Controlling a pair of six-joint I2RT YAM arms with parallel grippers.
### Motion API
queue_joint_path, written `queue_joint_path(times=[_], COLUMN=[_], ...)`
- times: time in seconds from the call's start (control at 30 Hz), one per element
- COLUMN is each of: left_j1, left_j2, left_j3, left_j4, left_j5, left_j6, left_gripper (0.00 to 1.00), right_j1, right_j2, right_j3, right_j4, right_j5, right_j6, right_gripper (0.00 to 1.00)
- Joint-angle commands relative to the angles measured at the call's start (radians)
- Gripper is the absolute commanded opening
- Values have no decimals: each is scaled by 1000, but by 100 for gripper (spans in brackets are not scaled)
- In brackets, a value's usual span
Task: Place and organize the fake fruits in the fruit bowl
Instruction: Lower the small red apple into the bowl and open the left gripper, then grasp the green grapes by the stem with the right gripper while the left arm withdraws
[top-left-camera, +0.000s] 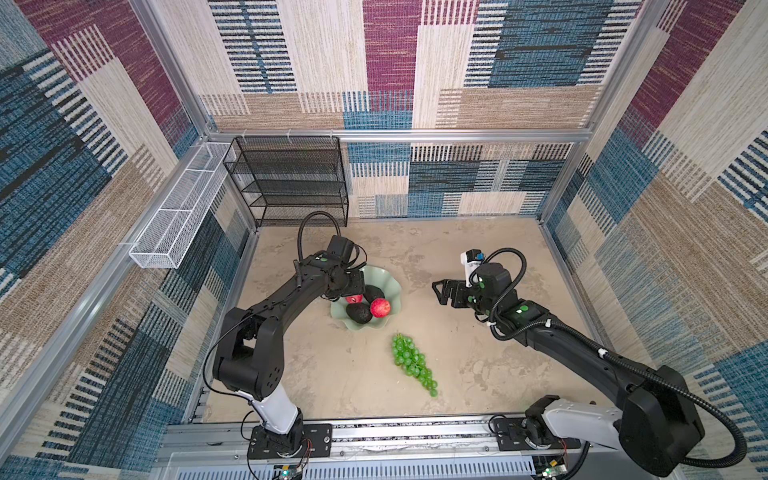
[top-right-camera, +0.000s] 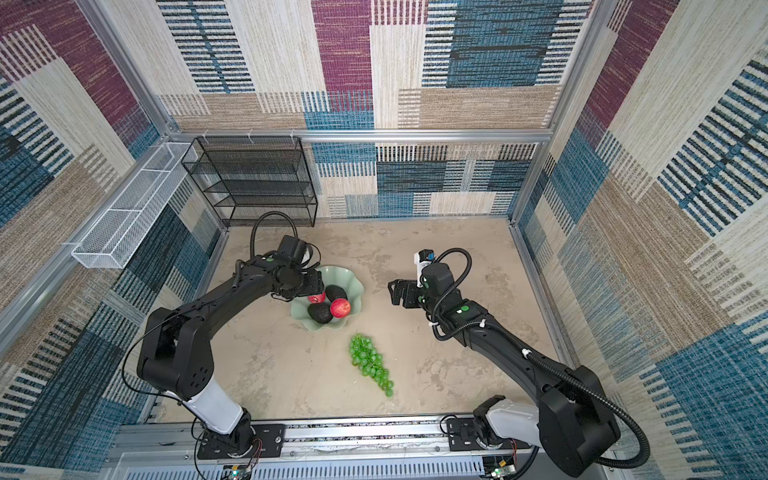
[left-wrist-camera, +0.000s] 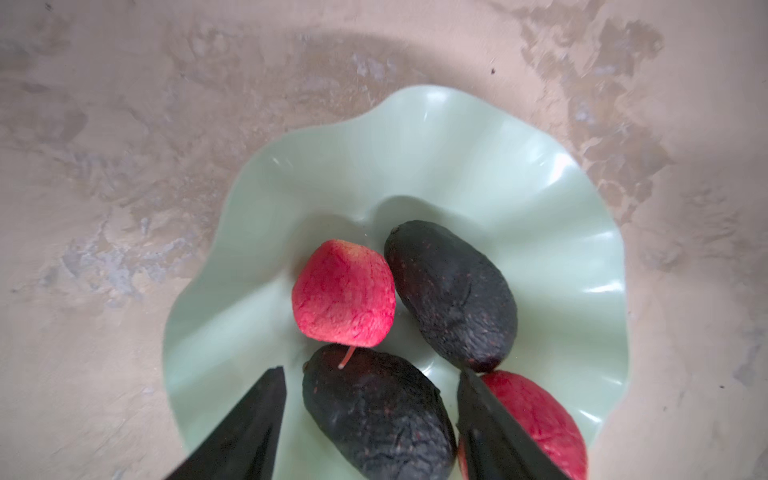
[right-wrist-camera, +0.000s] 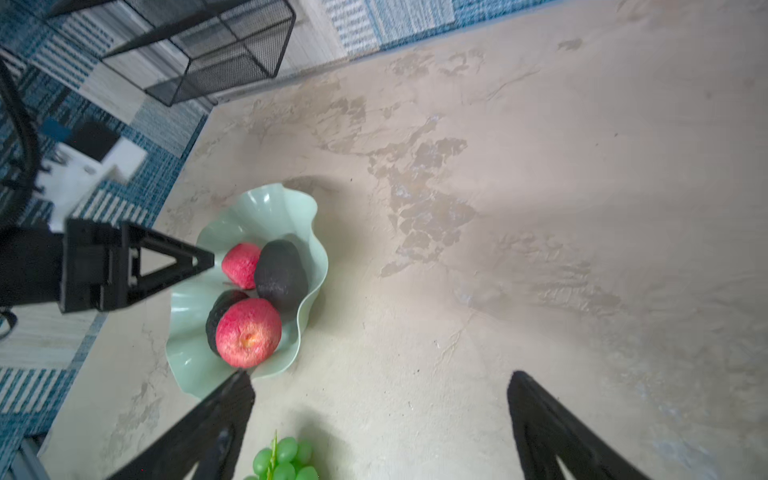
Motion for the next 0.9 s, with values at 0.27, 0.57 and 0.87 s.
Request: queue_joint_path(times=[0.27, 0.57, 0.87], left_j1=[50, 102, 158], left_j2=[-377, -587, -702], left_j3=[-98, -232, -294], left_j4=[190, 264, 190], left_j5=[-123, -191, -221], left_j6=[55, 49, 55], left_gripper=[78, 86, 87], right_j1=[353, 456, 480], right_j2=[-119, -29, 204], right_j3=[-261, -336, -276], right_j4=[235, 429, 519], right_j5=[21, 128, 78], right_j6=[-3, -108, -132], right_gripper=[97, 96, 91])
